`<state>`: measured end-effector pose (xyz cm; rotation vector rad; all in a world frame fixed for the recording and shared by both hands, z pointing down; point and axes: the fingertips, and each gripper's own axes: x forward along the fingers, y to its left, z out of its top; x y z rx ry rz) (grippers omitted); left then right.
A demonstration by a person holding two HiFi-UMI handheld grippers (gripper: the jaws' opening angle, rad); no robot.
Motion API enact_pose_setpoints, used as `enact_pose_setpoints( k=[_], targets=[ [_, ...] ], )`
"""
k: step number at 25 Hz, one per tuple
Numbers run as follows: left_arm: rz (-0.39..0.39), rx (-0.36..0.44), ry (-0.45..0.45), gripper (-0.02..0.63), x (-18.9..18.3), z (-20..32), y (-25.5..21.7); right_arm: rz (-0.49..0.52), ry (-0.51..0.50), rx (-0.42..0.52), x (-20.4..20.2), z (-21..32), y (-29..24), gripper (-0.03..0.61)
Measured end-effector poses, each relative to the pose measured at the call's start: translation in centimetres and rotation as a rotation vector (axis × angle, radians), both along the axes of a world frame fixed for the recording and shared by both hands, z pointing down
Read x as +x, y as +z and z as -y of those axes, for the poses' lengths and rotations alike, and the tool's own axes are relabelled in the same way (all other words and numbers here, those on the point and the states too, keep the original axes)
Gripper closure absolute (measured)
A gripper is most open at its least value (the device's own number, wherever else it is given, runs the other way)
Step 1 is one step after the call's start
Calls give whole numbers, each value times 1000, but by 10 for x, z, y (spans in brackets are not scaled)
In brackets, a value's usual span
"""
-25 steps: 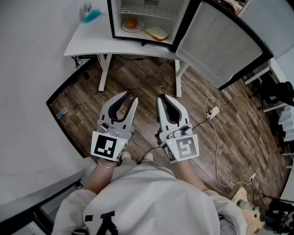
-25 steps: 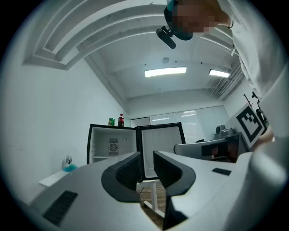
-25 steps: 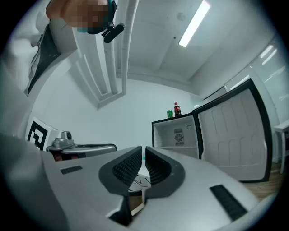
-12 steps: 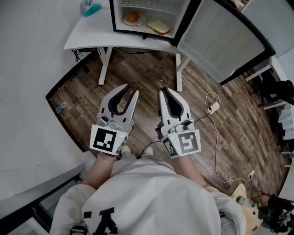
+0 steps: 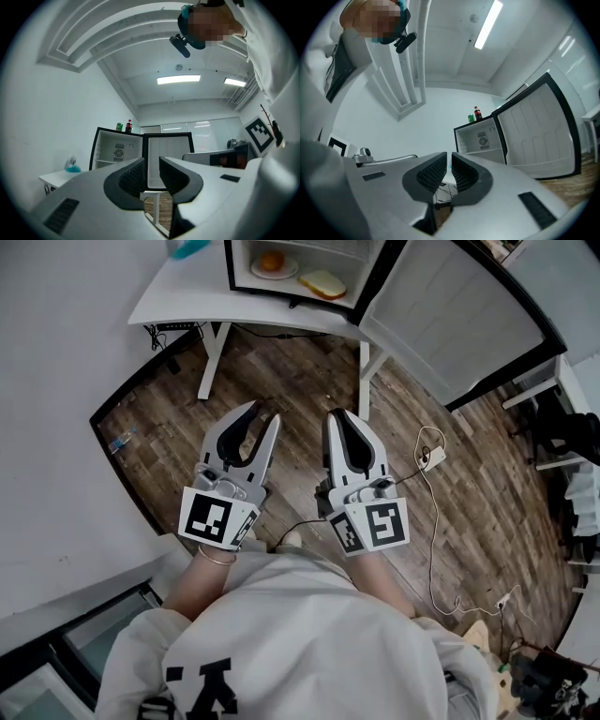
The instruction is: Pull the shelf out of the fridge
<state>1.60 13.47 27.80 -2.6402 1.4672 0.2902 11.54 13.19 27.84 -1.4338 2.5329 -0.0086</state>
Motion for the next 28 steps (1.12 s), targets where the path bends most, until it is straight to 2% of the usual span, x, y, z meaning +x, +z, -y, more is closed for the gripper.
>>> enact_pose_setpoints(
  k=[8,14,28],
  targets=[
    [-36,-68,-62,528,5,5,28,18,-40,-40,10,12,24,531],
    [-50,-53,-78,528,-13,40,25,5,-50,-32,-6,45,26,531],
    [-35,-28,71,528,-42,215,10,-31,75,4,-46,206,11,531]
  ],
)
